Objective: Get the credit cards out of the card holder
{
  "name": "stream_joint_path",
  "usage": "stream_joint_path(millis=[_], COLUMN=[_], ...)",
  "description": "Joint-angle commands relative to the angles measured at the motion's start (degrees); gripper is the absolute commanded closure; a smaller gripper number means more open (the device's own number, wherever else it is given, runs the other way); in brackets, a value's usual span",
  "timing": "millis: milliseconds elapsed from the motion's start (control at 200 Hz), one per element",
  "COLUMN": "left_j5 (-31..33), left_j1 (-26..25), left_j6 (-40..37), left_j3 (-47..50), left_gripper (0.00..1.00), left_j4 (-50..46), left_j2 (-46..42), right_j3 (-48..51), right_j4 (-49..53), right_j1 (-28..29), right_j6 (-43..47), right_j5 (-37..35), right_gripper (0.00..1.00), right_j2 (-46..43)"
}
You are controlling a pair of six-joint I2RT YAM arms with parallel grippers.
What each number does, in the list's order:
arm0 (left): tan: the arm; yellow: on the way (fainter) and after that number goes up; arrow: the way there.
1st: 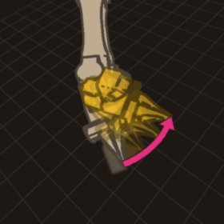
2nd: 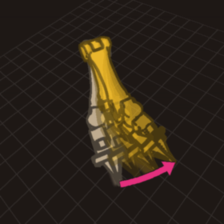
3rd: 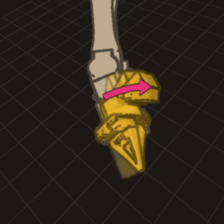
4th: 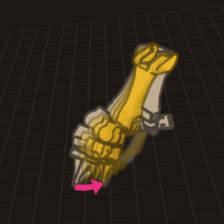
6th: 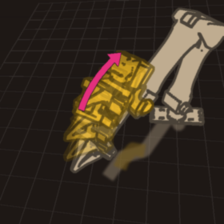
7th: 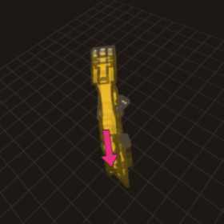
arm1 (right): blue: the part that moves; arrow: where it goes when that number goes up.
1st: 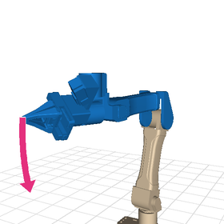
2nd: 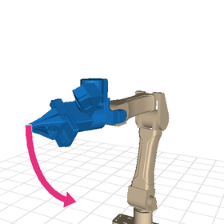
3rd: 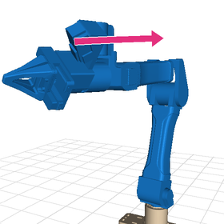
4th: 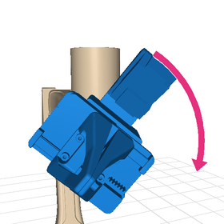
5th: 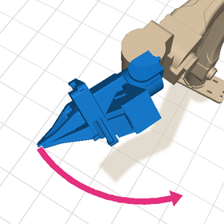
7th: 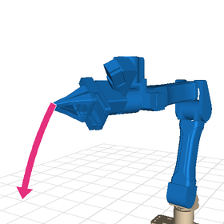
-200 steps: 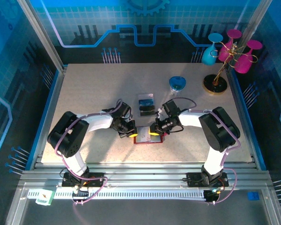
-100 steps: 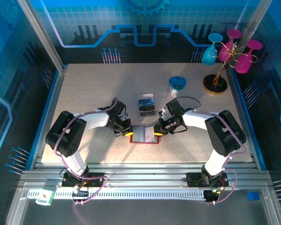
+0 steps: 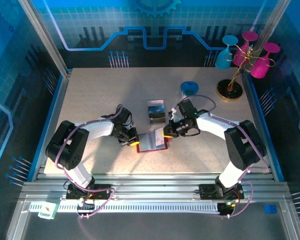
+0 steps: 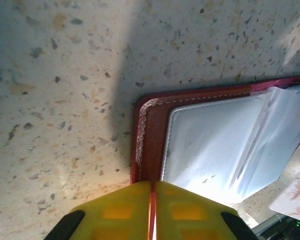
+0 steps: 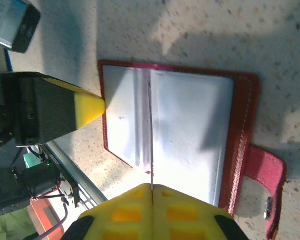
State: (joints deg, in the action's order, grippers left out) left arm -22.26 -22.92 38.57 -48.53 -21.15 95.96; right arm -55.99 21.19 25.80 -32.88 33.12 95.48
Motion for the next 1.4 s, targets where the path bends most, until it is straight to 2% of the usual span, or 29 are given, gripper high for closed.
stream_joint_path(millis=[0,250,360,525,735,990,1391], left_j5=[1.2,2.8,3.7,4.4,4.8,5.3,6.6], left_j1=[0.5,0.6,0.9,1.3,1.5,1.6,1.7], left_j6=[-0.9,-1.0,-1.0,0.0,0.4,1.2,2.4], left_j3=[0.7,-0.1,0.2,1.7,2.1,3.3,4.5], left_gripper=[0.85,0.78,0.75,0.65,0.61,0.60,0.59], left_j4=[-1.6,-2.2,-2.5,-0.9,-0.8,-0.9,-1.4], left_j2=[-2.5,-5.5,-6.7,-9.1,-10.4,-11.0,-12.1], right_j3=[-4.4,-13.5,-18.1,-25.3,-33.9,-46.2,-68.0], right_j4=[6.6,16.3,20.8,28.0,35.5,41.0,47.2], right_j1=[-0.7,-0.7,-0.7,-0.8,-0.9,-0.8,-0.3], right_j6=[6.5,23.6,34.3,51.1,69.0,79.3,87.9], right_j5=[-1.3,-4.0,-8.1,-12.0,-17.3,-25.5,-27.9], right_gripper=[1.00,1.00,1.00,1.00,1.00,1.00,1.00], right_j2=[-0.7,-0.5,0.0,2.3,6.0,13.7,27.7])
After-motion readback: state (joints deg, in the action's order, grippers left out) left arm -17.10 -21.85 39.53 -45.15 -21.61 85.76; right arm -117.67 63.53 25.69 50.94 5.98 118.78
